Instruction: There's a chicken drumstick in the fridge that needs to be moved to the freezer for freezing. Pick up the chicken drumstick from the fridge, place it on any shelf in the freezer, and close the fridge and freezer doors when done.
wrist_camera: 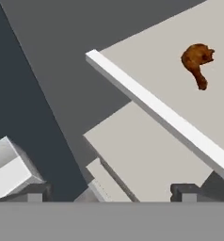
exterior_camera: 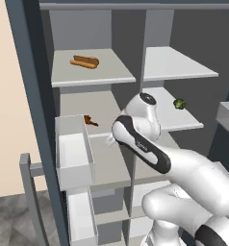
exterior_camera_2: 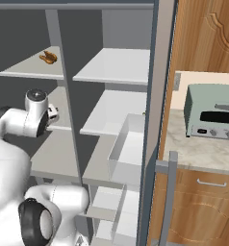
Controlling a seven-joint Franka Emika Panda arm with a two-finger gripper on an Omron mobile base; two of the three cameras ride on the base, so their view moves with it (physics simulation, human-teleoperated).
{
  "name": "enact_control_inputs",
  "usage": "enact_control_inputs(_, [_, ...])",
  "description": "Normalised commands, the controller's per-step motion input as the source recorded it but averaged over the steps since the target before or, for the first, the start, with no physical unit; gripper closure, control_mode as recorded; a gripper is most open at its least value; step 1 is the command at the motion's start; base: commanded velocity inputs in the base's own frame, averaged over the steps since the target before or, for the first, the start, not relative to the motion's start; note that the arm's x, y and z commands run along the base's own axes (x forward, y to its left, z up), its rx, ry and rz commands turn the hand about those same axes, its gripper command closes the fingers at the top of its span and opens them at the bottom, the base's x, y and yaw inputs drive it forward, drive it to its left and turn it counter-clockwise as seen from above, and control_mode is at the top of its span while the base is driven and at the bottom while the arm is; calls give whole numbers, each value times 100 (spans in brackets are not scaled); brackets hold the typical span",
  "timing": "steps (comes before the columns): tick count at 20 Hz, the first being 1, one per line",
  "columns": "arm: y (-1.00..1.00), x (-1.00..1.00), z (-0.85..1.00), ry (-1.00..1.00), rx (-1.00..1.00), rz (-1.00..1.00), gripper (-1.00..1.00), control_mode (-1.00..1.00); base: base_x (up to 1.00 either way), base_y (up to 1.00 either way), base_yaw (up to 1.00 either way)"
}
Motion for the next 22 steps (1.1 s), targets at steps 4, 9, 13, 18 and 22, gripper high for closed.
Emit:
enact_control_inputs(4, [-42,-91,62,7,0,-21,-100,-100,0,0,0])
enact_control_inputs(9, [-52,-51,45,2,0,-50,-100,-100,0,0,0])
enact_control_inputs(13, [-62,-44,53,-1,0,-37,-100,-100,0,0,0])
enact_control_inputs(18, [-57,-38,40,2,0,-19,-100,-100,0,0,0])
enact_control_inputs(22, [-19,-29,55,6,0,-15,-100,-100,0,0,0])
